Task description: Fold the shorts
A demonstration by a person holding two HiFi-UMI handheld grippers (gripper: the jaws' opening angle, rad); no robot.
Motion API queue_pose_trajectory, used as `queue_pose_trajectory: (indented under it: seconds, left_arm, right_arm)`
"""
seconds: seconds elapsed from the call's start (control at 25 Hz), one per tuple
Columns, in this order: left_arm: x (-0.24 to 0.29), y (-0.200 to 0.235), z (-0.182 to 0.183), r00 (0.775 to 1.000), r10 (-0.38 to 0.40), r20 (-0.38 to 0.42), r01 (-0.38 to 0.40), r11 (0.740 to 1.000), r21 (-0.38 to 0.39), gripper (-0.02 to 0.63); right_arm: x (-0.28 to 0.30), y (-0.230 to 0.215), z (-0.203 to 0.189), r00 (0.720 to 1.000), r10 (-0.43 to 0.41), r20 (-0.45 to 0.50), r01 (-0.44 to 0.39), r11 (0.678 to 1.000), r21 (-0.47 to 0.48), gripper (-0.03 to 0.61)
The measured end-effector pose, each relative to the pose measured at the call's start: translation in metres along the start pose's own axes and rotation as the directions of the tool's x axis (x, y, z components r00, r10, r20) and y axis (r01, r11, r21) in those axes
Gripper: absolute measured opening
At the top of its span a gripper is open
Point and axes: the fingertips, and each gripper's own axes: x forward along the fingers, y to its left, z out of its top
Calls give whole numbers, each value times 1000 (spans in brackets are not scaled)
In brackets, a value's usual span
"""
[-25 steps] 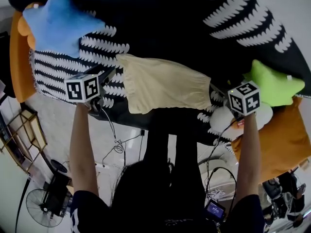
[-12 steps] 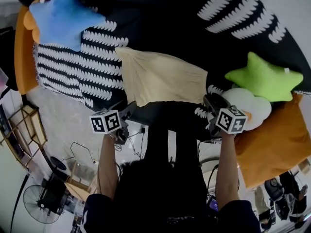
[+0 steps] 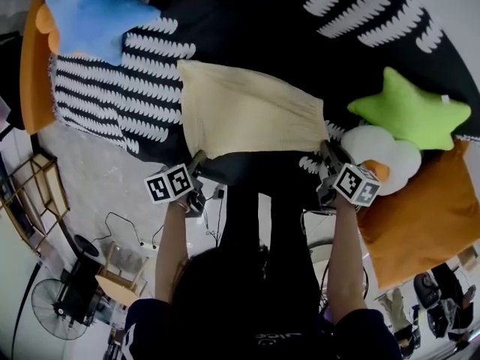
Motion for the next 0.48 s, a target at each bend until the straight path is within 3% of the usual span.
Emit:
queue_pose_trajectory:
  seconds: [0.16,0.32,0.48]
  left_arm:
    - [2,19,-39,995,33,-97,-29,999,34,46]
    - [2,39,-38,992,92,-85,-95,995,-29,156]
    - [-14,33,-55,986,136,-97,-131,989,64,314]
  right_arm:
    - [11,-8,-14,995,-40,-93,32,996,-82,87]
    - [21,-2,-18,994,-61,-92,49,991,-128,109]
    - [-4,-5,-24,999,-44,-30,40,992,-122,267]
